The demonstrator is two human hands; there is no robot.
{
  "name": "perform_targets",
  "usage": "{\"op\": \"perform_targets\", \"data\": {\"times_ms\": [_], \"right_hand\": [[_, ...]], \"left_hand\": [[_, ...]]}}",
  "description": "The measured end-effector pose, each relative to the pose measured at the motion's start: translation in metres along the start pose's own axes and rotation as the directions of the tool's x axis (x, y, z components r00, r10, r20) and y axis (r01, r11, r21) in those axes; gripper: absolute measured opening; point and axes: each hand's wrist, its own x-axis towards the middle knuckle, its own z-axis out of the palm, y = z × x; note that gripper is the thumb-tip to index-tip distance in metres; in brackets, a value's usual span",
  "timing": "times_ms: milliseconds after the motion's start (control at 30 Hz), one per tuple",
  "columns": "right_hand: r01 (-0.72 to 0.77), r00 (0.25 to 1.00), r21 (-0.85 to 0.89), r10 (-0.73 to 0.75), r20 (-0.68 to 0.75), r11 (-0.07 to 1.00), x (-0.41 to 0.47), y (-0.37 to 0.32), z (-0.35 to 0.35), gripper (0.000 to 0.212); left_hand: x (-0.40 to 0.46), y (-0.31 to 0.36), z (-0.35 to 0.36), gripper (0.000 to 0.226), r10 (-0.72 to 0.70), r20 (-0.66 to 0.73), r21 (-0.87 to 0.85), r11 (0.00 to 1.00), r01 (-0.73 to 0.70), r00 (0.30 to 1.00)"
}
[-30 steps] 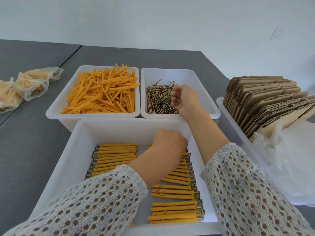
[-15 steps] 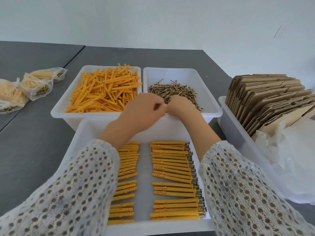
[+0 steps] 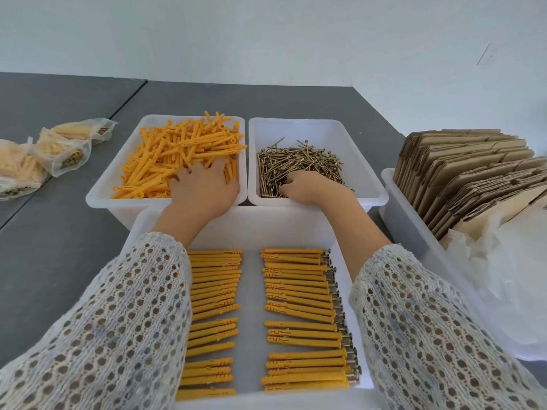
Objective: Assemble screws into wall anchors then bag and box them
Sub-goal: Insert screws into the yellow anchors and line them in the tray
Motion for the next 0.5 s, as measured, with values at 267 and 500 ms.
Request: {"op": "perform_targets", "data": {"times_ms": [267, 500], "right_hand": [[-0.109, 0.994, -0.046, 0.109, -0.009, 0.993, -0.007, -0.006, 0.0, 0.046], [-0.132, 0.986, -0.016, 0.13, -0.1, 0.991, -0.014, -0.005, 0.001, 0.029]], "left_hand": [[0.001, -0.001, -0.002, 0.037, 0.032, 0.037, -0.041, 0.999, -0.031, 0.999], [-0.006, 0.006, 0.002, 0.022, 0.054, -0.281, -0.196, 0.974, -0.112, 0.958]]}}
